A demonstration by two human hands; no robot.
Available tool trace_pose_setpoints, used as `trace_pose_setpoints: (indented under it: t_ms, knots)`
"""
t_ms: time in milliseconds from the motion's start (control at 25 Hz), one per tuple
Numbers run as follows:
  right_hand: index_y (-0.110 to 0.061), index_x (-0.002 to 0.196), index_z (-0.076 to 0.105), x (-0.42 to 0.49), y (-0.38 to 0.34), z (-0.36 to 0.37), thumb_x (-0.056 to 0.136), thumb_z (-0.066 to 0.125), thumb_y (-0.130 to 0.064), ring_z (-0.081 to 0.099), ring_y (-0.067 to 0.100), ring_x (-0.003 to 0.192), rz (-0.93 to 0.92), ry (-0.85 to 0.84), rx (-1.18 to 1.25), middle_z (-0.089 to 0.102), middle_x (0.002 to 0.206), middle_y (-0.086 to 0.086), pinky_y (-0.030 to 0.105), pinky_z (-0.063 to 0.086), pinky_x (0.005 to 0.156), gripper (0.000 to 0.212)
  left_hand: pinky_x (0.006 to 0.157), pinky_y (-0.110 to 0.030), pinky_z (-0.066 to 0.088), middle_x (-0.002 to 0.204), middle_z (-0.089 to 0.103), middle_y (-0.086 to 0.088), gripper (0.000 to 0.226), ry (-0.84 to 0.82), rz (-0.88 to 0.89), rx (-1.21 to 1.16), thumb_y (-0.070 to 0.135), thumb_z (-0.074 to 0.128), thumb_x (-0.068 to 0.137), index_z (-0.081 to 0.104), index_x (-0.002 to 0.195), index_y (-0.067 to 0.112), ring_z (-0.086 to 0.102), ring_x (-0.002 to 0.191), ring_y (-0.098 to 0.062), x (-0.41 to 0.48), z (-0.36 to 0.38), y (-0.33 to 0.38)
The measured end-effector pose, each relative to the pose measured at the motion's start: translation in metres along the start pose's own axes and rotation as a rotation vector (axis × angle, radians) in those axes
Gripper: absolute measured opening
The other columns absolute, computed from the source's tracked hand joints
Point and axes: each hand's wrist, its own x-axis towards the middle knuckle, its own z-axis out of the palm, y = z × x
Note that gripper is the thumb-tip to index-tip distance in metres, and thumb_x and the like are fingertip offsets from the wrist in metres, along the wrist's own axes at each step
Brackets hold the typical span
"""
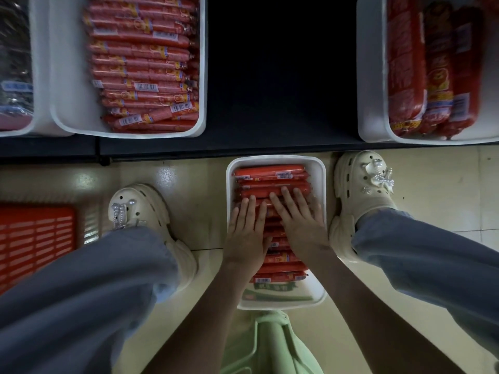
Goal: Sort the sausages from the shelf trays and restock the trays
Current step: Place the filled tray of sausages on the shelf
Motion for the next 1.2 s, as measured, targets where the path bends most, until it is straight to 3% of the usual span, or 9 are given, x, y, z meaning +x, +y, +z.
trace_pose_setpoints:
  t_ms: [160, 320, 400, 480, 560, 760, 880, 1040, 1200]
  knots:
    - [-0.023, 0.152, 0.007, -0.024, 0.011, 0.01, 0.096, 0.026, -0.034, 0.005, 0.024, 0.145, 0.17, 0.13, 0.102, 0.012, 0.158, 0.007, 0.046, -0.011, 0.114, 0.061, 0.118, -0.041, -0.012, 0.158, 0.005, -0.011, 0.071, -0.087, -0.01, 0.068, 0.05, -0.001, 0.089, 0.003, 0.147, 0.009, -0.005, 0.145, -0.022, 0.011, -0.015, -0.001]
    - [-0.016, 0.151, -0.007, -0.041, 0.014, 0.01, 0.097, 0.027, -0.032, -0.008, 0.019, 0.146, 0.338, 0.192, 0.444, 0.002, 0.159, 0.006, 0.044, -0.006, 0.118, 0.066, 0.115, -0.045, -0.015, 0.159, 0.002, -0.015, 0.078, 0.176, -0.299, -0.14, 0.055, 0.032, 0.091, 0.009, 0.153, 0.013, -0.014, 0.145, -0.027, -0.016, -0.015, -0.001]
    - [-0.015, 0.149, -0.015, -0.047, 0.004, -0.007, 0.1, 0.041, -0.025, 0.006, -0.005, 0.139, 0.401, 0.16, 0.89, 0.011, 0.152, -0.017, 0.025, 0.015, 0.116, 0.075, 0.115, -0.048, -0.005, 0.158, -0.001, -0.016, 0.101, 0.075, -0.494, -0.383, 0.068, 0.051, 0.079, 0.002, 0.151, 0.017, -0.013, 0.144, -0.027, -0.028, -0.008, -0.01]
    - [-0.021, 0.148, -0.001, -0.048, 0.003, -0.011, 0.094, 0.056, -0.009, 0.039, -0.026, 0.109, 0.452, 0.091, 1.23, 0.033, 0.127, -0.032, 0.001, 0.034, 0.09, 0.08, 0.11, -0.053, 0.031, 0.147, 0.035, -0.013, 0.103, -0.055, -0.596, -0.691, 0.067, 0.069, 0.065, 0.019, 0.143, 0.022, 0.03, 0.139, -0.03, -0.028, -0.005, -0.022]
    - [-0.034, 0.138, 0.017, -0.047, 0.007, -0.007, 0.085, 0.068, -0.009, 0.054, -0.018, 0.1, 0.491, 0.094, 1.359, 0.054, 0.116, -0.022, 0.008, 0.047, 0.083, 0.078, 0.09, -0.042, 0.051, 0.119, 0.06, 0.005, 0.08, -0.146, -0.602, -0.907, 0.055, 0.078, 0.065, 0.038, 0.127, 0.026, 0.059, 0.11, -0.012, -0.024, -0.011, -0.03]
    - [-0.038, 0.131, 0.033, -0.049, 0.007, -0.002, 0.072, 0.082, -0.019, 0.058, 0.006, 0.114, 0.449, 0.08, 1.452, 0.06, 0.122, -0.016, 0.043, 0.047, 0.098, 0.079, 0.065, -0.009, 0.048, 0.086, 0.068, 0.02, 0.041, -0.196, -0.558, -1.248, 0.019, 0.08, 0.074, 0.051, 0.099, 0.035, 0.064, 0.08, 0.011, -0.025, -0.029, -0.014]
    - [-0.042, 0.128, 0.038, -0.052, 0.0, -0.007, 0.068, 0.084, -0.032, 0.059, 0.01, 0.113, 0.439, 0.094, 1.511, 0.061, 0.122, -0.013, 0.05, 0.047, 0.097, 0.077, 0.07, -0.014, 0.051, 0.091, 0.07, 0.019, 0.036, -0.162, -0.523, -1.319, 0.019, 0.078, 0.077, 0.056, 0.102, 0.033, 0.066, 0.086, 0.003, -0.026, -0.037, -0.009]
    - [-0.034, 0.129, 0.04, -0.062, -0.011, -0.027, 0.071, 0.081, -0.033, 0.06, 0.019, 0.114, 0.415, 0.153, 1.59, 0.062, 0.122, -0.003, 0.055, 0.047, 0.095, 0.071, 0.089, -0.042, 0.053, 0.106, 0.07, 0.007, 0.053, -0.148, -0.483, -1.307, 0.04, 0.08, 0.073, 0.055, 0.119, 0.031, 0.067, 0.099, -0.01, -0.03, -0.058, -0.01]
    - [-0.029, 0.128, 0.042, -0.079, -0.015, -0.057, 0.079, 0.077, -0.024, 0.061, 0.022, 0.113, 0.37, 0.181, 1.675, 0.063, 0.121, 0.002, 0.055, 0.048, 0.094, 0.06, 0.091, -0.043, 0.052, 0.105, 0.069, 0.017, 0.057, -0.098, -0.514, -1.27, 0.055, 0.079, 0.066, 0.05, 0.114, 0.05, 0.065, 0.098, -0.005, -0.045, -0.09, -0.001]
